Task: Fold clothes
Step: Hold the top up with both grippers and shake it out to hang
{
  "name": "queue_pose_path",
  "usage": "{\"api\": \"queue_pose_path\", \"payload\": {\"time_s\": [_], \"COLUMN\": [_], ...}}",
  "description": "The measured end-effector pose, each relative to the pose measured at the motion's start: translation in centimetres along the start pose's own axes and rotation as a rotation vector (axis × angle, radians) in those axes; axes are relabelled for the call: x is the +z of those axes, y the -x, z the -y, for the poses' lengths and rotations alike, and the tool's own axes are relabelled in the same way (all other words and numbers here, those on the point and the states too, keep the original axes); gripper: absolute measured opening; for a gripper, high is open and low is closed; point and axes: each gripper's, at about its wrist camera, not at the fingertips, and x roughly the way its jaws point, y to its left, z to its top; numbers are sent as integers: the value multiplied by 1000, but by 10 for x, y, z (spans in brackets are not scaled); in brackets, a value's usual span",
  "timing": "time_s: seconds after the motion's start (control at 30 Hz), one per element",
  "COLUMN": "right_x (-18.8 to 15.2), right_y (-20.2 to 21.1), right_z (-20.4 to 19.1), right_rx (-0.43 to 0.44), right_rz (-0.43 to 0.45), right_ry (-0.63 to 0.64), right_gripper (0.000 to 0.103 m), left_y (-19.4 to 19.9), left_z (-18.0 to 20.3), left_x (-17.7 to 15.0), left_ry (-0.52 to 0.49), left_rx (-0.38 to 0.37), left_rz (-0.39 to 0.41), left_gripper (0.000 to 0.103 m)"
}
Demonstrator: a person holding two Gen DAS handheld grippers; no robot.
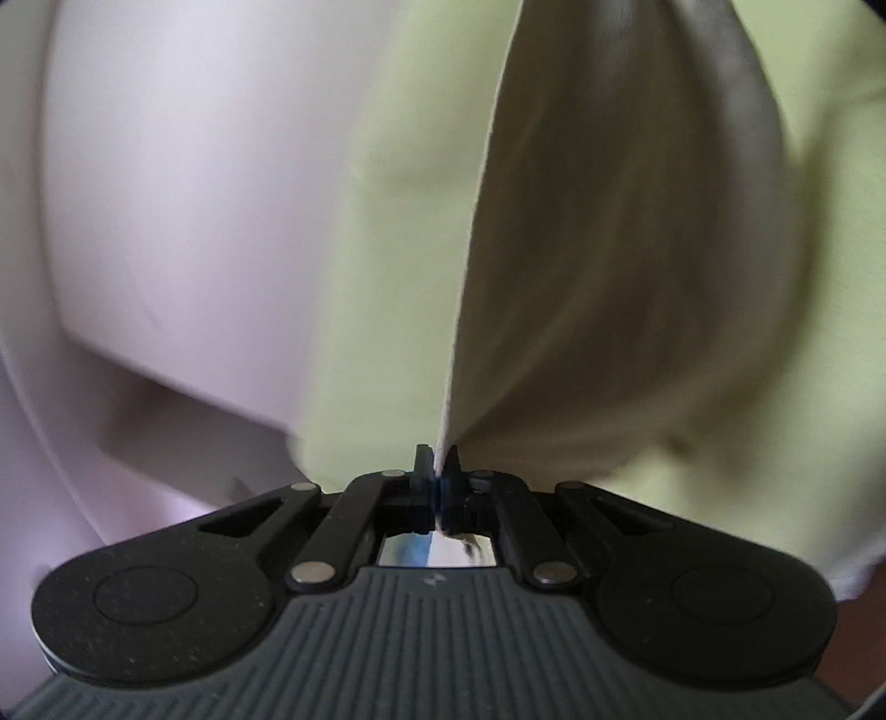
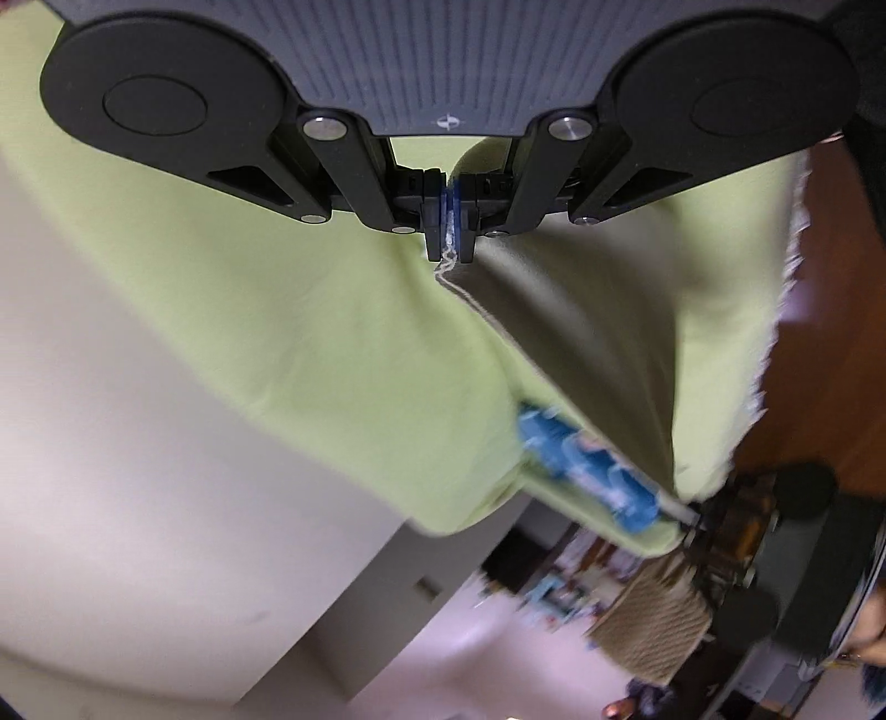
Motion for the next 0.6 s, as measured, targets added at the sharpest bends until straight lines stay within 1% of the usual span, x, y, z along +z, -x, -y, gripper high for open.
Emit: {"api": "queue_pose_path", "payload": {"time_s": [0.1,0.17,0.3,0.37,0.4,0.5,0.6], "right_x": [27,47,81,96,101,110,102], "right_y": [39,69,128,155,167,196,210], "right_z": [27,46,80,95,102,122,142], "right_rx": [-110,-186,-322,-384,-409,-470,-499], "right_rz": [55,91,127,128,122,83,28], "right_ry": [12,21,53,82,94,123,122], "right_gripper": [0,0,0,0,0,0,0], "left_y": [17,32,72,94,104,130,145], "left_z": [-62,-102,-164,-184,-192,-210,-214], "left_x": [21,37,64,75,80,97,115], "left_ry": [-44,-51,-21,-20,-16,26,57], "left_rx": [89,138,185,208,212,161,96], "left_rz": [107,164,262,309,330,389,450], "left_gripper": [3,3,3,3,3,3,4]}}
